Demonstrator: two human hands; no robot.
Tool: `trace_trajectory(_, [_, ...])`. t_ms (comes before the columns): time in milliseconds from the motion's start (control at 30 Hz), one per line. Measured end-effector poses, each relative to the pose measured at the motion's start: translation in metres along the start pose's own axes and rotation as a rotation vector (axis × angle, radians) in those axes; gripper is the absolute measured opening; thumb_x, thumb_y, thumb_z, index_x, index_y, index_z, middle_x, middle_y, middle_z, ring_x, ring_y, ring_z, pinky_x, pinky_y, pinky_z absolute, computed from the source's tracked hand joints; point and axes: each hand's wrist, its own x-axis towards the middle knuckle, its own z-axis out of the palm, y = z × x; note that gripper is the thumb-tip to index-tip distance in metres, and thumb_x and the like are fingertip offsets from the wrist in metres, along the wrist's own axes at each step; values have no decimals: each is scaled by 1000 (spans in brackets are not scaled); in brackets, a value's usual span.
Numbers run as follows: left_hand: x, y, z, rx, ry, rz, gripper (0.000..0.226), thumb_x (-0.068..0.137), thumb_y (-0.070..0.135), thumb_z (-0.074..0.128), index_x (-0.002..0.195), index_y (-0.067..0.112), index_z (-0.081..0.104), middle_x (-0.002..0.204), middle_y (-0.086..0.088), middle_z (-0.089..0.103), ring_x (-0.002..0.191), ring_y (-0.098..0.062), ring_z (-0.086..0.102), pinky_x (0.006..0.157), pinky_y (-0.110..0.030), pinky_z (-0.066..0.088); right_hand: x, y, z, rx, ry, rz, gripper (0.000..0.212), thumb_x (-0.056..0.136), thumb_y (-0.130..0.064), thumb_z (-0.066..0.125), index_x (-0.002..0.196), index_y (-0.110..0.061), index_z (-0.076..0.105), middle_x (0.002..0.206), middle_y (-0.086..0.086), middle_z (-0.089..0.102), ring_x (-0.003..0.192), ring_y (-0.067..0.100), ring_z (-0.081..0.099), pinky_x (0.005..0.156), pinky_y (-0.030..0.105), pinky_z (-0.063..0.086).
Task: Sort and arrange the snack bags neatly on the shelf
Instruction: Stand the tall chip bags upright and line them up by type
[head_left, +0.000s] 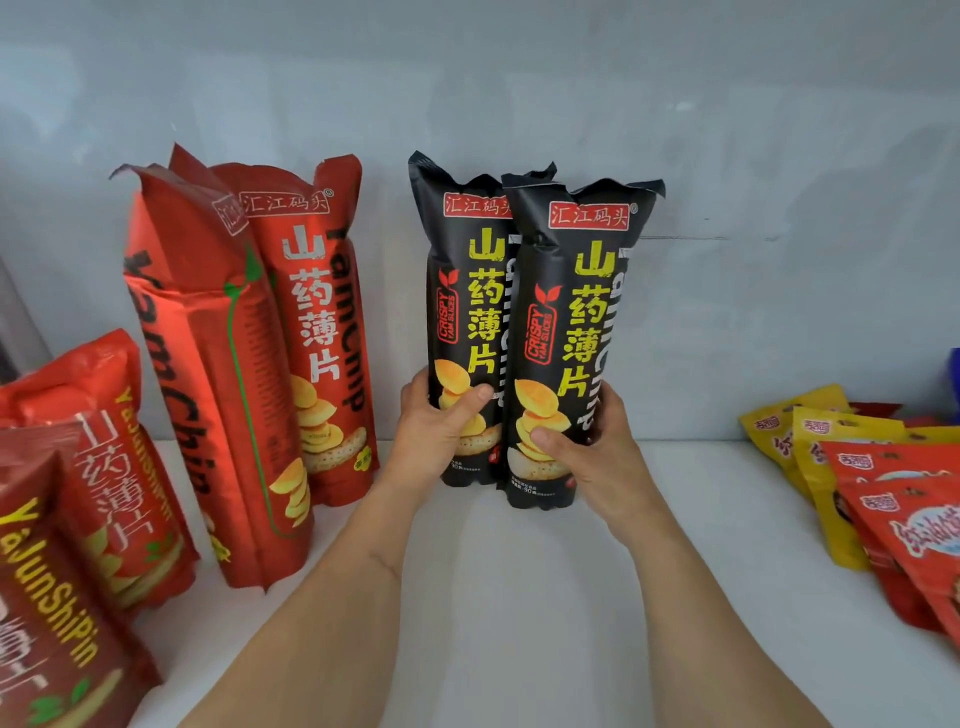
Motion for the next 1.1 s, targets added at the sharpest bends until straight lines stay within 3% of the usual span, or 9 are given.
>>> trace_trajectory(133, [-6,3,5,-80,9,-2,55,73,42,85,119,36,55,113,8,71,106,-14,68,79,-27,57,-2,0,-9,-50,50,-17,84,62,-33,91,131,-42,43,116,-21,67,110,5,64,90,38,57])
trace_trajectory(233, [-16,5,2,-92,10,-9,52,74,39,85,118,35,57,109,9,74,105,-16,69,87,-37,57,1,1,-18,-86,107,-27,81,67,-32,89,133,-42,42,116,-23,66,109,4,64,94,42,55])
trace_trajectory(367, [-38,14,-3,-157,-21,-34,67,65,38,82,126,27,56,111,5,74,102,-17,71,78,-35,59,3,5,-29,-78,73,-22,79,71,-27,87,134,-43,41,116,-25,65,107,-2,62,93,33,53])
trace_trajectory(500, [-57,18,-2,-213,-48,-31,55,70,23,79,120,21,57,104,5,76,94,-16,74,66,-31,60,2,7,-36,-79,65,-7,76,74,-30,85,136,-35,43,119,-18,64,111,6,62,90,27,51])
trace_trajectory(600, [-70,21,-1,-187,-21,-27,55,69,28,79,119,24,57,105,7,76,98,-14,73,71,-27,59,5,3,-38,-129,88,-53,64,73,-29,86,119,-48,46,115,-21,62,107,1,61,82,21,48])
trace_trajectory(667, [-76,21,-1,-176,-8,-26,61,65,33,80,121,25,57,110,5,75,103,-17,71,78,-30,58,10,2,-40,-163,103,-84,59,71,-31,87,107,-54,47,114,-19,63,106,5,63,84,27,53])
trace_trajectory(833, [-87,23,7,-211,12,-14,42,82,11,73,120,19,58,108,0,74,92,-15,74,63,-28,60,15,2,-50,-224,111,-73,51,72,-36,86,102,-50,47,109,-19,63,104,12,63,88,44,56])
trace_trajectory(1033, [-93,21,15,-177,11,-1,63,71,30,82,128,24,56,116,3,73,106,-16,70,76,-26,57,16,-1,-52,-239,85,-45,70,62,-59,81,120,-44,47,121,-9,60,109,16,62,86,52,57])
trace_trajectory(1100, [-96,20,20,-180,1,5,62,71,30,81,128,24,55,114,5,74,104,-13,71,74,-22,57,13,0,-53,-220,54,-47,71,64,-64,79,123,-45,46,125,-8,57,113,18,60,89,52,56])
